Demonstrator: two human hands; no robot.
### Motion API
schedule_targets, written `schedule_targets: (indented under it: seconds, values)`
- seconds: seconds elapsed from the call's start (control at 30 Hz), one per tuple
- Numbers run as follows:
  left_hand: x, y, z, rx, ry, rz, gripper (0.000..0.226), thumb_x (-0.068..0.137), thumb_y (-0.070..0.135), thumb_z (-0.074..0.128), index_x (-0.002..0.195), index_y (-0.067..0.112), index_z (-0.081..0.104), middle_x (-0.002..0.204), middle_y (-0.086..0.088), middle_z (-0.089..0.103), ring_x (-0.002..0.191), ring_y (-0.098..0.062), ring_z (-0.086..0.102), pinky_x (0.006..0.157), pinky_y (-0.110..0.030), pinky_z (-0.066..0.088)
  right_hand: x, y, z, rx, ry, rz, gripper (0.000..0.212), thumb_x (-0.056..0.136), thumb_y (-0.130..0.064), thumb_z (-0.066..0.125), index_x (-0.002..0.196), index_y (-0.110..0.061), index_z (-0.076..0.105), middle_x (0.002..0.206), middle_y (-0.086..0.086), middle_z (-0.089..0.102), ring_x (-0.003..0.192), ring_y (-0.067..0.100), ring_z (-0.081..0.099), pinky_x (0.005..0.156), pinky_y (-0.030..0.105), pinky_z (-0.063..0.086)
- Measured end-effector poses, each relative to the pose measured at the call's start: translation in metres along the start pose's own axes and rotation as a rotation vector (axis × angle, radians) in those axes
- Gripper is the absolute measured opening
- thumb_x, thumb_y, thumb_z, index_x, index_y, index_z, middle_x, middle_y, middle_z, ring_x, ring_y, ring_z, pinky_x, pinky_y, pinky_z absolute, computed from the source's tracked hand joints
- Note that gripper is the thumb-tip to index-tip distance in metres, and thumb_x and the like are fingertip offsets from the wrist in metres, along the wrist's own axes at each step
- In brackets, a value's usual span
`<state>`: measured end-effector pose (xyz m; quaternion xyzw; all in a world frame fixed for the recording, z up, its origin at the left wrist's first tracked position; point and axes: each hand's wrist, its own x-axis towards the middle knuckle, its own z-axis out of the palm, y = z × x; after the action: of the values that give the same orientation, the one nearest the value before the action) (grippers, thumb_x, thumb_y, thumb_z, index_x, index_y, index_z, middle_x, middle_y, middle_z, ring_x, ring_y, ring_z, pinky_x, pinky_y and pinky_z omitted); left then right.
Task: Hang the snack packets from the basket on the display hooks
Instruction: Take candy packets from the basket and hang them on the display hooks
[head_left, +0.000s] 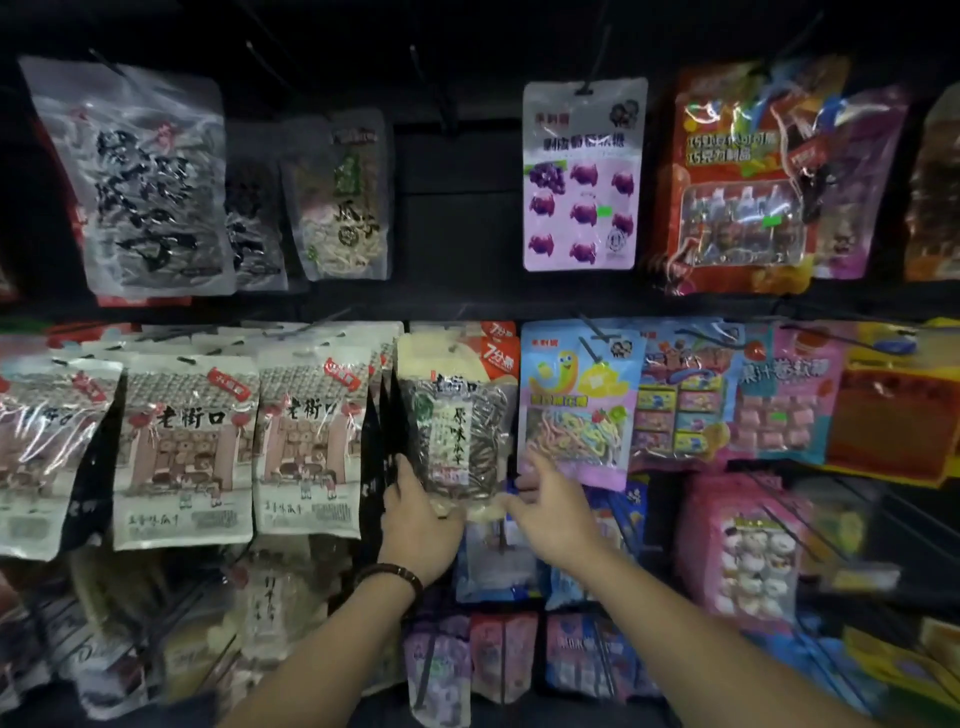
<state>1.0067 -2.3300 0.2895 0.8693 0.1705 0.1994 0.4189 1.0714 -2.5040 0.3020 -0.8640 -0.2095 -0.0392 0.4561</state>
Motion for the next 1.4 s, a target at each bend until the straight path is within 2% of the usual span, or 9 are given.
schedule_targets:
  seconds: [0.27, 0.47, 0.6, 0.73, 0.83, 0.93, 1.1, 1.27, 1.4]
  values:
    - [-0.152, -0.078, 0.072, 0.054, 0.115, 0.346, 0.049, 0.090, 0.025, 0.066, 0.136, 0.013, 0.052, 0.129, -0.006, 0.050, 0.121, -0.028, 0.049, 0.103, -0.043, 0.043, -0.162, 0.129, 0.034, -0.183, 0.038, -0.125, 0.021, 0.097, -0.028, 0.057, 0.115, -0.030, 0.066, 0.109, -0.017, 0.059, 0.105, 0.005, 0.059, 0.091, 0.023, 0.048]
    - [-0.244, -0.178, 0.141, 0.222, -0.261, 0.340, 0.037, 0.085, 0.017, 0.070, 0.121, 0.019, 0.058, 0.121, -0.004, 0.057, 0.111, -0.031, 0.057, 0.096, -0.044, 0.049, -0.277, 0.244, 0.065, -0.116, -0.078, 0.203, 0.018, 0.094, -0.009, 0.068, 0.103, -0.023, 0.073, 0.090, -0.011, 0.072, 0.077, 0.004, 0.068, 0.076, 0.030, 0.058]
    - [-0.292, -0.239, 0.195, 0.236, -0.551, 0.125, 0.032, 0.085, 0.010, 0.073, 0.116, 0.012, 0.069, 0.119, -0.009, 0.067, 0.113, -0.031, 0.064, 0.102, -0.039, 0.049, -0.349, 0.305, 0.092, -0.071, -0.122, 0.545, 0.019, 0.090, 0.002, 0.069, 0.095, -0.015, 0.077, 0.085, -0.004, 0.075, 0.084, 0.016, 0.071, 0.079, 0.028, 0.054]
    - [-0.315, -0.276, 0.237, 0.292, -0.858, -0.119, 0.039, 0.092, 0.022, 0.073, 0.129, 0.012, 0.063, 0.125, -0.012, 0.067, 0.116, -0.029, 0.064, 0.101, -0.034, 0.050, -0.401, 0.337, 0.113, -0.011, -0.167, 0.866, 0.025, 0.090, 0.002, 0.073, 0.076, -0.017, 0.077, 0.092, 0.010, 0.082, 0.076, 0.007, 0.074, 0.063, 0.009, 0.050]
    - [-0.313, -0.287, 0.262, 0.346, -0.964, -0.233, 0.051, 0.093, 0.033, 0.073, 0.139, 0.017, 0.057, 0.136, -0.012, 0.061, 0.125, -0.032, 0.062, 0.104, -0.034, 0.051, -0.407, 0.356, 0.120, 0.074, -0.202, 1.035, 0.012, 0.092, -0.004, 0.075, 0.083, -0.011, 0.079, 0.075, -0.003, 0.077, 0.055, -0.003, 0.069, 0.050, 0.013, 0.051]
    - [-0.305, -0.288, 0.289, 0.470, -0.936, -0.143, 0.061, 0.093, 0.044, 0.068, 0.148, 0.025, 0.050, 0.153, -0.008, 0.047, 0.139, -0.030, 0.049, 0.117, -0.040, 0.041, -0.401, 0.374, 0.126, 0.115, -0.219, 1.083, 0.019, 0.092, -0.014, 0.075, 0.108, -0.005, 0.079, 0.102, 0.007, 0.079, 0.097, 0.021, 0.075, 0.089, 0.034, 0.061]
    - [-0.283, -0.280, 0.345, 0.594, -0.978, 0.088, 0.062, 0.097, 0.036, 0.059, 0.155, 0.029, 0.037, 0.169, 0.005, 0.021, 0.152, -0.033, 0.027, 0.120, -0.051, 0.038, -0.398, 0.393, 0.138, 0.163, -0.251, 1.129, 0.020, 0.097, -0.024, 0.069, 0.114, -0.015, 0.069, 0.097, -0.001, 0.073, 0.075, 0.006, 0.066, 0.065, 0.019, 0.051]
    - [-0.272, -0.277, 0.394, 0.665, -1.013, 0.115, 0.066, 0.095, 0.032, 0.060, 0.156, 0.029, 0.034, 0.161, -0.003, 0.036, 0.144, -0.039, 0.041, 0.116, -0.048, 0.043, -0.391, 0.412, 0.154, 0.290, -0.248, 1.164, 0.021, 0.083, -0.027, 0.071, 0.101, -0.017, 0.070, 0.098, 0.014, 0.078, 0.091, 0.033, 0.078, 0.081, 0.058, 0.064]
    - [-0.280, -0.292, 0.405, 0.598, -1.053, 0.056, 0.054, 0.095, 0.027, 0.058, 0.143, 0.038, 0.037, 0.154, -0.010, 0.040, 0.126, -0.041, 0.058, 0.099, -0.047, 0.054, -0.391, 0.421, 0.163, 0.294, -0.222, 1.182, 0.029, 0.075, -0.041, 0.070, 0.093, -0.019, 0.070, 0.101, 0.015, 0.077, 0.098, 0.035, 0.077, 0.084, 0.061, 0.063]
